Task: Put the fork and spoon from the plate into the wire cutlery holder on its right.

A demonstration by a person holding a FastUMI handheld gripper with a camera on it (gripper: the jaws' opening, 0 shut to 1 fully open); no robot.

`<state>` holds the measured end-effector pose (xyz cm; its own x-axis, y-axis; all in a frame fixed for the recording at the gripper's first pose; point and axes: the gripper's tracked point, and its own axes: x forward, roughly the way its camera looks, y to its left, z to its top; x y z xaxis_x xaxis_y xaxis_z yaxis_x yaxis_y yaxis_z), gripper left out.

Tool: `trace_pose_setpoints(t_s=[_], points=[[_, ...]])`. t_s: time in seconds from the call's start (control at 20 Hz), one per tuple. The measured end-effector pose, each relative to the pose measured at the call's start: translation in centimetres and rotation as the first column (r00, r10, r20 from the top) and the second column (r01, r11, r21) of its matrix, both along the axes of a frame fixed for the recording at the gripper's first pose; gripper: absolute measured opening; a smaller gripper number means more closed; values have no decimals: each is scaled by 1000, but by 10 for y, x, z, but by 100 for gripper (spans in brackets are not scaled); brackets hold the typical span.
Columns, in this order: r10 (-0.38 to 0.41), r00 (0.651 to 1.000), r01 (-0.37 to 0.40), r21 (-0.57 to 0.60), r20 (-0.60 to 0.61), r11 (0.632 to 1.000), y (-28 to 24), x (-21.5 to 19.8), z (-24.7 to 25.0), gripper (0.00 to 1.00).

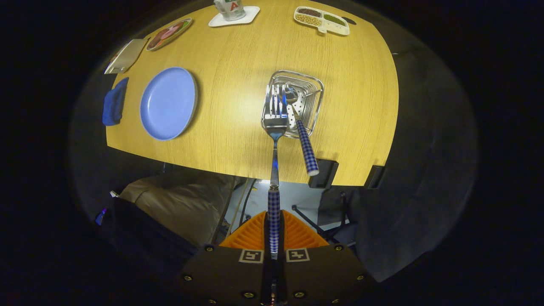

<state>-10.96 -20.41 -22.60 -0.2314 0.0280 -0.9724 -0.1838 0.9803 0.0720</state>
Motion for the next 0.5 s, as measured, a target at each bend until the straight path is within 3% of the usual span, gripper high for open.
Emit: trace_pose_setpoints(t_s=[0.5], points=[[8, 980, -10, -9, -197, 1000, 4, 19, -9, 5]])
